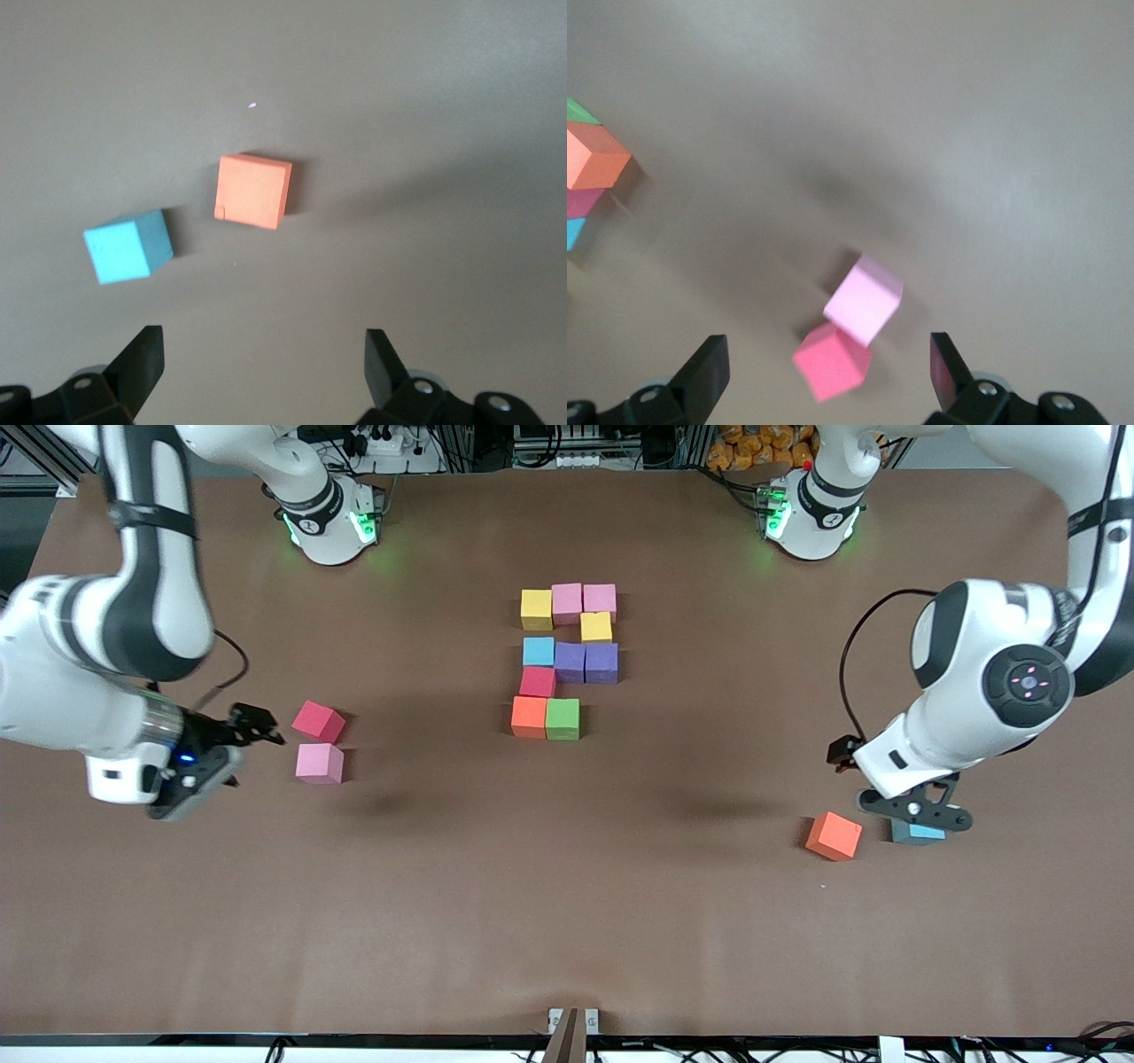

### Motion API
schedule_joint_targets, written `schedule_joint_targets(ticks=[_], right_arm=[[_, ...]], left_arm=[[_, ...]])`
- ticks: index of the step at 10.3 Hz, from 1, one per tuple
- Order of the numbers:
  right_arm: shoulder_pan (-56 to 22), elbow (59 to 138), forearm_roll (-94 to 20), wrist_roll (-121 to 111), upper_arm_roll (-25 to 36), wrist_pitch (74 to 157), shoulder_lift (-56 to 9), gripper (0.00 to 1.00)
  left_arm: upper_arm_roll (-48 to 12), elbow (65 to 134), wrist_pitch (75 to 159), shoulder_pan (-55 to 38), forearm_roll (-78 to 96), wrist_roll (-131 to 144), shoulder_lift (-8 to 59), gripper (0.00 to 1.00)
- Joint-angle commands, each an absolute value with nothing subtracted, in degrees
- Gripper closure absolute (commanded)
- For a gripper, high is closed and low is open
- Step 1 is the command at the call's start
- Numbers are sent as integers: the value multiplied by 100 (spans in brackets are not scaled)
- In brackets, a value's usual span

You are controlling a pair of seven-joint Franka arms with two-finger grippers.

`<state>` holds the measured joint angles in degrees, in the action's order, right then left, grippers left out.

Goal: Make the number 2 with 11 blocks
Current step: 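Grasp the second orange cube with the left gripper while the right gripper retracts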

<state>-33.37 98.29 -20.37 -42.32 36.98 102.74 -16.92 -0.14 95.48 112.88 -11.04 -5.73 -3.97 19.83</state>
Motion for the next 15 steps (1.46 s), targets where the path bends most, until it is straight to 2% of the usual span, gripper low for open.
schedule_joint_targets(ticks=[1, 2, 7, 9, 12, 15], right_arm=[[-1915, 9923, -1068, -2984, 2013, 10073, -926, 0], [-1472, 9932, -724, -2527, 1456, 9907, -749, 0], [-1179, 9932, -642, -1197, 1363, 9212, -45, 0], [-338, 9879, -520, -1056, 558, 8975, -9, 0], [-316, 9572, 34, -792, 483, 8851, -8, 0], [-316, 9413, 105, -774, 483, 8824, -53, 0]], left_arm=[[-9, 10132, 12213, -1064, -703, -641, 2012, 0], [0, 10247, 12539, -1029, -694, -816, 2117, 0], [26, 10292, 13165, -704, -82, -1930, 2600, 0], [44, 10266, 13376, -686, 79, -2302, 2777, 0], [105, 10222, 13614, -659, 97, -2951, 2988, 0], [114, 10082, 13719, -659, 201, -2831, 3190, 0]])
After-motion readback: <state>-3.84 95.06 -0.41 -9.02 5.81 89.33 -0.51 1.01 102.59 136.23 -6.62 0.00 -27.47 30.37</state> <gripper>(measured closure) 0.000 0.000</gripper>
